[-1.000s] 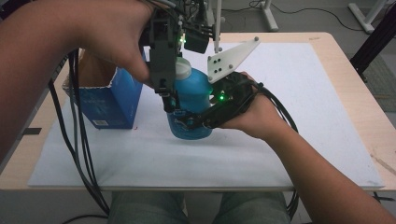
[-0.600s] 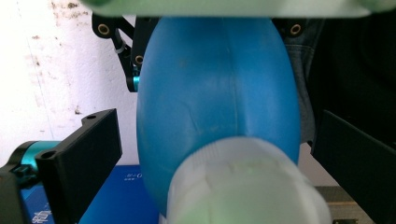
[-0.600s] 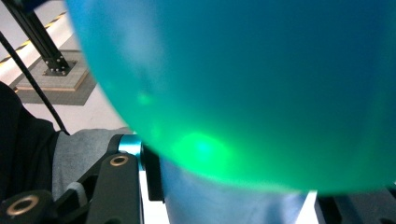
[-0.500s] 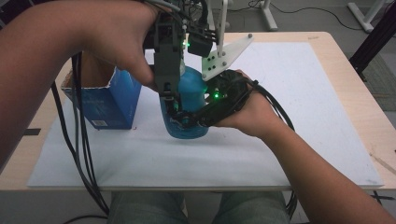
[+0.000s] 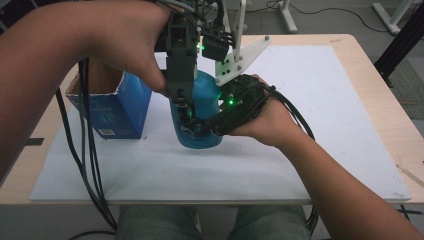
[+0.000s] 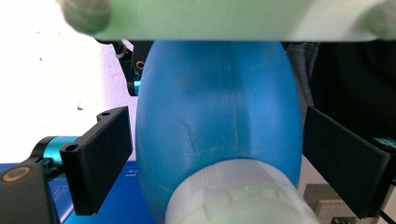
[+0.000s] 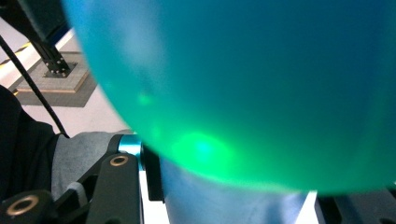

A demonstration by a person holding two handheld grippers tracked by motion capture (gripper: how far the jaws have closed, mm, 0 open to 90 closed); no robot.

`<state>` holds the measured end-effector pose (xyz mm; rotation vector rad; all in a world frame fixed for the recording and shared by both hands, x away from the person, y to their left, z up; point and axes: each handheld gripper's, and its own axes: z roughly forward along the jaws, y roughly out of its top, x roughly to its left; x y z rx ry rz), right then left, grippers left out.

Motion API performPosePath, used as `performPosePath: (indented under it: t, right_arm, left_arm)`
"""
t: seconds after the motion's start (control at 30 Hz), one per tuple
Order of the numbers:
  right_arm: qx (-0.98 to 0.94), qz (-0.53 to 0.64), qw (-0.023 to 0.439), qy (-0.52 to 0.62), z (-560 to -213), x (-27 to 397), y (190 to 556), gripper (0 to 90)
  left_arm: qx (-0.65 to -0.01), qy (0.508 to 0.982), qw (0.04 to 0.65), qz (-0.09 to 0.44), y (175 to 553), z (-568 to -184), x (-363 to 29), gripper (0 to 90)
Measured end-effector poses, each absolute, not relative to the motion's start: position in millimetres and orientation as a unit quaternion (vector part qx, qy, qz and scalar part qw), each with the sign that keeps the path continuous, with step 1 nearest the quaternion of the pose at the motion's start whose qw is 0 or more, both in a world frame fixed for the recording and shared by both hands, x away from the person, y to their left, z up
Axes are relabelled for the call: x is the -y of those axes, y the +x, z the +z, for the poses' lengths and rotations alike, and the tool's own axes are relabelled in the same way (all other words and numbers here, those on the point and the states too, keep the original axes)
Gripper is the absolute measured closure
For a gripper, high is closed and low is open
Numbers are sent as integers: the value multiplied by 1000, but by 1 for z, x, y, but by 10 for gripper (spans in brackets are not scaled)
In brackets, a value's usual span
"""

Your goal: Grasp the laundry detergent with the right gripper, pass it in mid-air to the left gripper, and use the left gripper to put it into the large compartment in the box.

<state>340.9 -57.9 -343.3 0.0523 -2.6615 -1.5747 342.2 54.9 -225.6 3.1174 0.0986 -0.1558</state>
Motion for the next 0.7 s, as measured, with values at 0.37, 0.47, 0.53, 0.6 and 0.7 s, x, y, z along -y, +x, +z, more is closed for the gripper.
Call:
performPosePath:
  t: [0.37, 0.47, 0.53, 0.6, 0.7]
  right_arm:
    - [861, -509, 24, 12, -344, 57, 341, 465]
    - [860, -509, 22, 13, -344, 57, 342, 465]
    - [859, -511, 28, 11, -344, 57, 341, 465]
    - [859, -511, 30, 15, -344, 57, 341, 465]
    - [859, -510, 29, 14, -344, 56, 341, 465]
  left_arm:
    - [-25, 999, 2, -46, 343, -227, -52, 134]
    - [-27, 999, 1, -46, 344, -227, -52, 140]
    - [-29, 999, 1, -44, 344, -228, -53, 146]
    - [-29, 999, 0, -42, 344, -228, -53, 149]
    - [-26, 999, -1, -42, 345, -228, -52, 173]
